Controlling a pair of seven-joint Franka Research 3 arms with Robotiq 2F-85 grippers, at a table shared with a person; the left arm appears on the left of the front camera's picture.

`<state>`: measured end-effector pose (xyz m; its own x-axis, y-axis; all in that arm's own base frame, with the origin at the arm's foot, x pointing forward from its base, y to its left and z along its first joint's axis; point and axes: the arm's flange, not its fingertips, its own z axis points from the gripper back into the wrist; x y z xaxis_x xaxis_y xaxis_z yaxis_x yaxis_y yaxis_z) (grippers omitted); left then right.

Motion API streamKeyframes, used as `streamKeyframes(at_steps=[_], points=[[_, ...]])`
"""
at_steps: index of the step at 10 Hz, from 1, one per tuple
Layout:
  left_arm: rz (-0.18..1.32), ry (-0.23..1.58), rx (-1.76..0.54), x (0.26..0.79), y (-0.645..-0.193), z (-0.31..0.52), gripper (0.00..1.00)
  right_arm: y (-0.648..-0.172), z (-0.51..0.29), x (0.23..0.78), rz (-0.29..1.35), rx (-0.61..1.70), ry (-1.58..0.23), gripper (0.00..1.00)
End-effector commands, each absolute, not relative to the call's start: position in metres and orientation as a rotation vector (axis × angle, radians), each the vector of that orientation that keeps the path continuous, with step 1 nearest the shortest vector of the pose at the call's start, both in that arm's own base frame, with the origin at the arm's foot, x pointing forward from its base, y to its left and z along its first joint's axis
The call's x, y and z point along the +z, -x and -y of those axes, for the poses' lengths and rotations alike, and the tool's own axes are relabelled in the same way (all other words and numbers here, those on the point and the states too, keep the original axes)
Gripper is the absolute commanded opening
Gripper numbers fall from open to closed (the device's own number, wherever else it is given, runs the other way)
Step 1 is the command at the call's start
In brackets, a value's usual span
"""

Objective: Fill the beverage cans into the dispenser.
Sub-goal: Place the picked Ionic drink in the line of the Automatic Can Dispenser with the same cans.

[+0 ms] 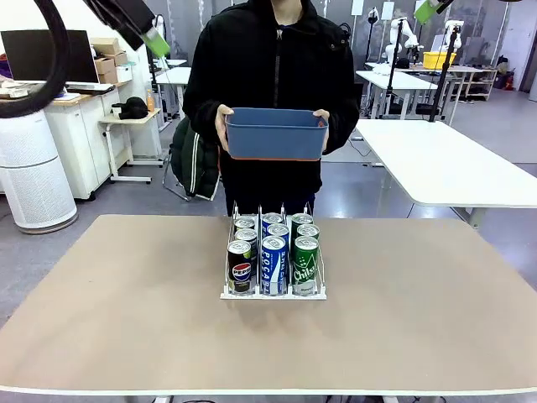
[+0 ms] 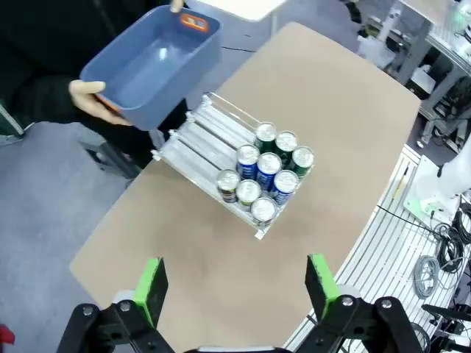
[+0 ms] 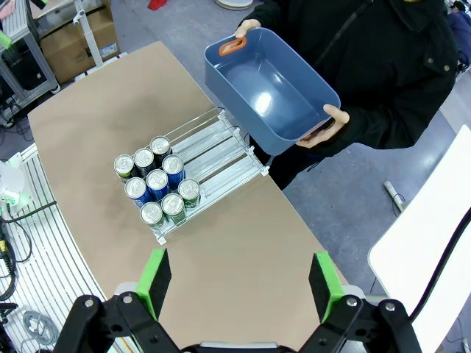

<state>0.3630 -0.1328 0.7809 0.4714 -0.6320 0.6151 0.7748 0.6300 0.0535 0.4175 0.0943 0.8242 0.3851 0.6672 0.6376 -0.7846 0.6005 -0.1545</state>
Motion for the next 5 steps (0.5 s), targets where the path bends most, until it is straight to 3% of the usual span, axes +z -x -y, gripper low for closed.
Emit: streamKeyframes(at_steps=[1, 5], points=[[0.638, 0.212, -0.840, 0.795, -0.359, 0.128, 1.00, -0.416, -0.094, 0.823, 0.719, 0.925, -0.186, 1.00], [0.682, 0.220, -0.835, 0.807, -0.352, 0.119, 1.00, -0.416, -0.094, 0.823, 0.719, 0.925, -0.186, 1.00]])
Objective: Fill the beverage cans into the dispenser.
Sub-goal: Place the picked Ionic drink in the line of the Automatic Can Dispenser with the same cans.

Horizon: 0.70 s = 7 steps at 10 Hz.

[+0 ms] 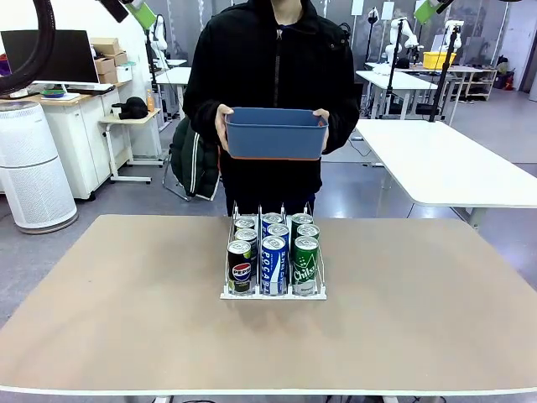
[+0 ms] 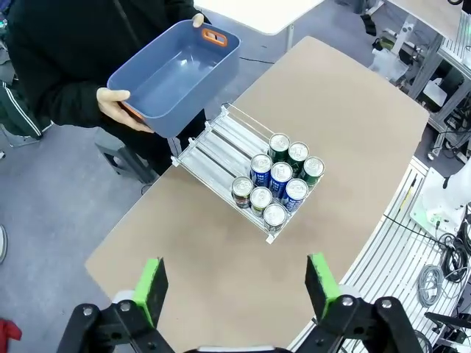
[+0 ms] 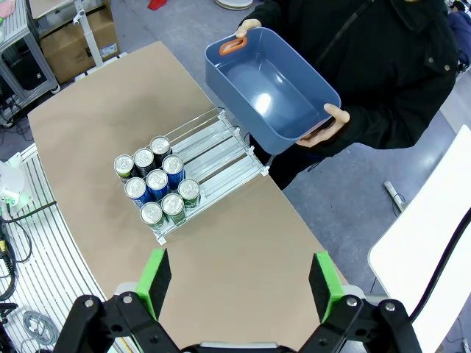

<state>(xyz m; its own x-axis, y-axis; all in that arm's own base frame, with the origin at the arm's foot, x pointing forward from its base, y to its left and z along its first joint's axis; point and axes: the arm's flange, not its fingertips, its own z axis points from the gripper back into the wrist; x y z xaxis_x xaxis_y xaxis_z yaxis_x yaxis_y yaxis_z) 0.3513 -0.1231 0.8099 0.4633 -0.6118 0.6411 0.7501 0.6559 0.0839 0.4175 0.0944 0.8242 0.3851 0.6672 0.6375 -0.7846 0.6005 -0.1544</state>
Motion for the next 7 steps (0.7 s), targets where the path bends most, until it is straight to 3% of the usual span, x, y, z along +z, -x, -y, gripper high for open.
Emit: streamKeyframes(at_steps=[1, 7], points=[[0.701, 0.229, -0.823, 0.8043, -0.3512, 0.1183, 1.00, -0.4160, -0.0937, 0.8228, 0.719, 0.925, -0.186, 1.00], [0.747, 0.251, -0.822, 0.7944, -0.3466, 0.1108, 1.00, -0.4160, -0.0937, 0.8228, 0.719, 0.925, -0.186, 1.00]])
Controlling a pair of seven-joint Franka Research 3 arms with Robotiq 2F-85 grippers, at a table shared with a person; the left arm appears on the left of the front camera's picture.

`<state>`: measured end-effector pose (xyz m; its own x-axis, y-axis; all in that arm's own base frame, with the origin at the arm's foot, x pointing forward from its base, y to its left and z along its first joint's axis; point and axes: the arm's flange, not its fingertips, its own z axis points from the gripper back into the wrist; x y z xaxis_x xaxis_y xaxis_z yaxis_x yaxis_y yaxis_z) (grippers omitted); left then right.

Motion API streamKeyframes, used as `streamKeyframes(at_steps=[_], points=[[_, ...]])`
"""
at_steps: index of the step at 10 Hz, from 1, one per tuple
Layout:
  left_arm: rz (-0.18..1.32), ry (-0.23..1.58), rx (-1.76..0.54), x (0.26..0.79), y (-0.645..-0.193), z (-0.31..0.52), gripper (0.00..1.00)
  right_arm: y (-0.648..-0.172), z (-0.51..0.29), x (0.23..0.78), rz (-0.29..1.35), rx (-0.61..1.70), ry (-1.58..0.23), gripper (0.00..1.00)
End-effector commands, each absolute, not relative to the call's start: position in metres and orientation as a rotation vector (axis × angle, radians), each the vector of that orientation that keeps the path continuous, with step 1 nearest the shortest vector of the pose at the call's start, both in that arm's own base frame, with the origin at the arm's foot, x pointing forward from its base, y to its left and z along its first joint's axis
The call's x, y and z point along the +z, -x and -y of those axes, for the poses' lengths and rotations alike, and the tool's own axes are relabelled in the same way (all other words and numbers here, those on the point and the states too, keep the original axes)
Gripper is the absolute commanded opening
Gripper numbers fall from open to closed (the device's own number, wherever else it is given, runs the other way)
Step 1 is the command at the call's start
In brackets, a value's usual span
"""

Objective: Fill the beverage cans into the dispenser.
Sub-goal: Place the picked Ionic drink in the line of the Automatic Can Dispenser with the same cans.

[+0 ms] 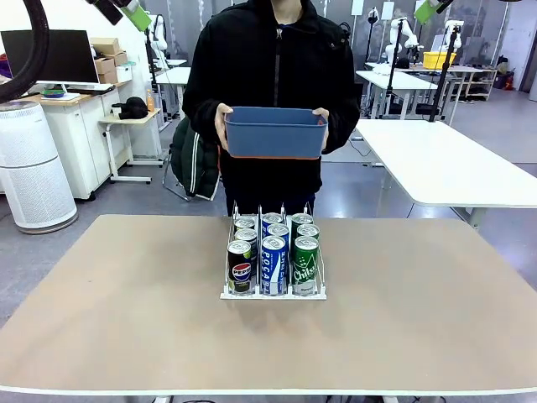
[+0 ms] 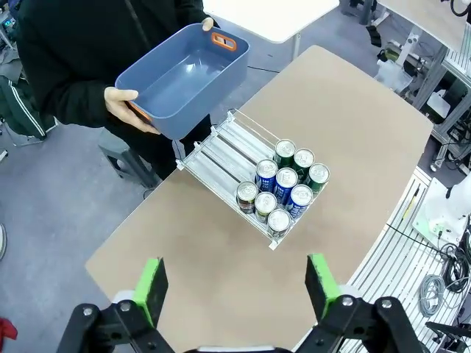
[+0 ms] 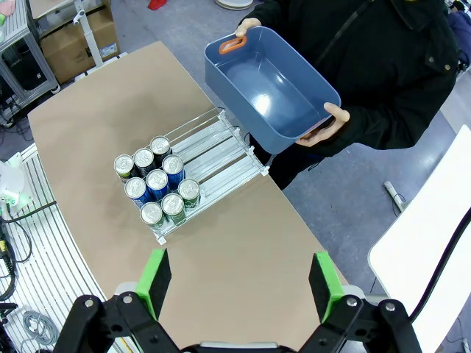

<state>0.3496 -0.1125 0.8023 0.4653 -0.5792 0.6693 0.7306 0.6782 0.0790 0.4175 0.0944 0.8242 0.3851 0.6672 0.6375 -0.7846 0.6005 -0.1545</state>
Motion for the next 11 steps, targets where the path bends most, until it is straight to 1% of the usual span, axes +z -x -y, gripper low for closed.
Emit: streamKeyframes(at_steps=[1, 11], points=[[0.751, 0.249, -0.820, 0.793, -0.348, 0.110, 1.00, -0.416, -0.094, 0.823, 0.719, 0.925, -0.186, 1.00], [0.734, 0.230, -0.808, 0.800, -0.350, 0.112, 1.00, -0.416, -0.094, 0.823, 0.719, 0.925, -0.186, 1.00]])
